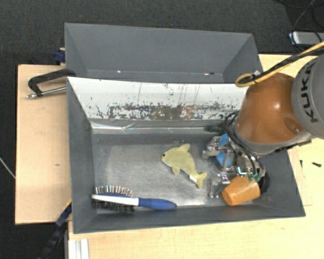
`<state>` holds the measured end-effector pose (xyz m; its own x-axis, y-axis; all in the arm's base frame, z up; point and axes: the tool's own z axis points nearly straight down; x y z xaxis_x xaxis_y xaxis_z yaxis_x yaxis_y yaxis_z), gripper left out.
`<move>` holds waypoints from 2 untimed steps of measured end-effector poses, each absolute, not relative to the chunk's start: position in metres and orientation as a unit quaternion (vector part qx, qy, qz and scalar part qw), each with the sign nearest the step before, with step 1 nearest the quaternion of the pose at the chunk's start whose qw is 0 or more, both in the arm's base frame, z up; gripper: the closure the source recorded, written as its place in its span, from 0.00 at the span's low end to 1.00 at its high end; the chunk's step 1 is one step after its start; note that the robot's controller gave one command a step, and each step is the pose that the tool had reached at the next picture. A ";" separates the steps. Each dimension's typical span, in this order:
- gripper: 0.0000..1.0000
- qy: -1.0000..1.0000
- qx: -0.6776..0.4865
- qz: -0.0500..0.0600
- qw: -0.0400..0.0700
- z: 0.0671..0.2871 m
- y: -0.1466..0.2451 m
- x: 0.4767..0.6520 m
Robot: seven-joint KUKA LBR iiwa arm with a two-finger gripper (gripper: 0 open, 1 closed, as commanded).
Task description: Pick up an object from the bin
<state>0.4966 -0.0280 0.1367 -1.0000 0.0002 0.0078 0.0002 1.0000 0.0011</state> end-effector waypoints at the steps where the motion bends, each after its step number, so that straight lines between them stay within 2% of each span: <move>1: 0.00 -0.998 -0.063 -0.001 -0.005 0.072 0.041 0.545; 2: 0.00 -0.989 -0.149 -0.002 -0.004 0.102 0.054 0.544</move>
Offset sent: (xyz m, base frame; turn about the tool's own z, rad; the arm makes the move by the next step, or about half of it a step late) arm 0.0457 0.0669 -0.0667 0.1277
